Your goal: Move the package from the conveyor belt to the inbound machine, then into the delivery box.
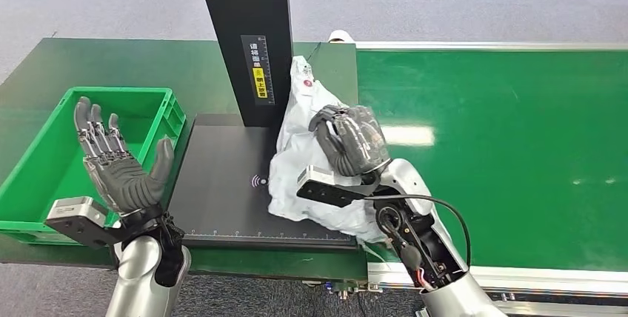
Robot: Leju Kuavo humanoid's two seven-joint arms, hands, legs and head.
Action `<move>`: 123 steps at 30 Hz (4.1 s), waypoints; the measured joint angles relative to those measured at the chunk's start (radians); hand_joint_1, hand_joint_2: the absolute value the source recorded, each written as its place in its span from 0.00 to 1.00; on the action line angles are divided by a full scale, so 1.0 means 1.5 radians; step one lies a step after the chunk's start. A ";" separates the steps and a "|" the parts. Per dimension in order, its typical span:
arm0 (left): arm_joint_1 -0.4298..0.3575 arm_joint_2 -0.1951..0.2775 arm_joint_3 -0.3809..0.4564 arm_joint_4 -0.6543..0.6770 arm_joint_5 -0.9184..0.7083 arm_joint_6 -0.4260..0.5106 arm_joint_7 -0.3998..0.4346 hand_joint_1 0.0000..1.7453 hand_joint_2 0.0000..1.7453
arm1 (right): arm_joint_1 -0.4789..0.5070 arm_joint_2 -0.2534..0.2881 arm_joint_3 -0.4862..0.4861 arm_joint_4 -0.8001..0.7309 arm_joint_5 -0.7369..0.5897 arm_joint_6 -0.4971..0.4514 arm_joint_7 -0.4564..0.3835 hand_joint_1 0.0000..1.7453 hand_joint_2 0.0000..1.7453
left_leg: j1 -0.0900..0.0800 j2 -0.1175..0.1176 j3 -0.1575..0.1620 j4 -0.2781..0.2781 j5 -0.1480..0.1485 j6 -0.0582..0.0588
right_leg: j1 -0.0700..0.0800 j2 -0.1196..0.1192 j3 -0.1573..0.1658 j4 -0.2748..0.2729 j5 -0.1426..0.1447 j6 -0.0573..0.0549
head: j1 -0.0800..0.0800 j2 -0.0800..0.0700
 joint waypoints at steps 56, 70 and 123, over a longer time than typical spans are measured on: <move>0.009 -0.018 0.025 -0.034 0.072 -0.139 0.060 0.00 1.00 | -0.051 0.056 0.032 0.174 -0.138 -0.055 -0.023 0.00 1.00 | 0.000 0.000 0.001 0.000 0.000 0.000 | 0.000 0.000 0.000 0.000 0.000 0.000 | 0.000 0.000; 0.004 -0.017 0.008 -0.032 0.072 -0.230 0.073 0.00 1.00 | 0.005 0.026 -0.038 -0.027 -0.224 -0.100 -0.074 0.00 1.00 | 0.000 0.001 0.001 0.000 0.000 0.000 | 0.000 0.001 0.000 0.000 0.000 0.000 | 0.000 0.000; -0.088 0.081 -0.230 0.219 -0.536 -0.349 0.339 0.00 1.00 | 0.137 -0.065 -0.144 -0.241 -0.150 -0.107 0.019 0.00 1.00 | 0.000 0.002 0.001 0.000 0.000 0.000 | 0.000 0.001 0.000 0.000 0.000 0.000 | 0.000 0.000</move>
